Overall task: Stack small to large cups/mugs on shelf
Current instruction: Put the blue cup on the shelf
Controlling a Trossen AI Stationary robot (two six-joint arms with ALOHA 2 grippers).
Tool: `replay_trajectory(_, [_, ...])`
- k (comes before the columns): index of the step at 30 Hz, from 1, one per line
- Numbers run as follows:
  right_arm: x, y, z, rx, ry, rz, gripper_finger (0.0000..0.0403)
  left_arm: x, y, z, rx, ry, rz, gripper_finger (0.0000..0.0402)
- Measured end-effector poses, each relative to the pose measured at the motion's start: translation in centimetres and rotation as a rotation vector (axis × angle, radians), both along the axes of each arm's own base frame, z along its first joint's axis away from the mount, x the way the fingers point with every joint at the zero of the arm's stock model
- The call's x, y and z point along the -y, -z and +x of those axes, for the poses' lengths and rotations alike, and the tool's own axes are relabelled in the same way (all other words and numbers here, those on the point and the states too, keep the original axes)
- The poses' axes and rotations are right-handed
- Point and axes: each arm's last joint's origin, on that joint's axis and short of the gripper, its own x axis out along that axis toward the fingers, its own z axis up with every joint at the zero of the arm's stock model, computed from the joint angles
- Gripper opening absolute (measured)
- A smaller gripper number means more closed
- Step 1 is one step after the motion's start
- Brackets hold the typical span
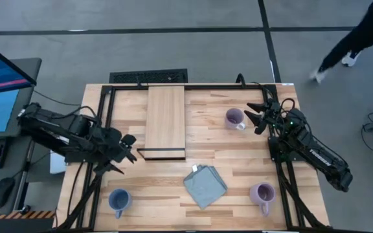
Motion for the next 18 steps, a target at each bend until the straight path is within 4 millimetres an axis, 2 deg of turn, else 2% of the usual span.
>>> replay_trajectory(5, [0.0,-0.01,0.0,0.001,0.0,0.0,0.026,0.41,-0.1,0.55,-0.041,-0.09,-0.09,0.0247])
replay_trajectory(14, [0.0,-0.03,0.0,0.003,0.0,-0.002,0.026,0.87,-0.25,0.4,-0.036,0.06,-0.154,0.0247])
replay_trajectory(18, [0.0,-0.03,0.0,0.002,0.0,-0.001,0.026,0.94,-0.27,0.36,-0.1,0.005,-0.218,0.0247])
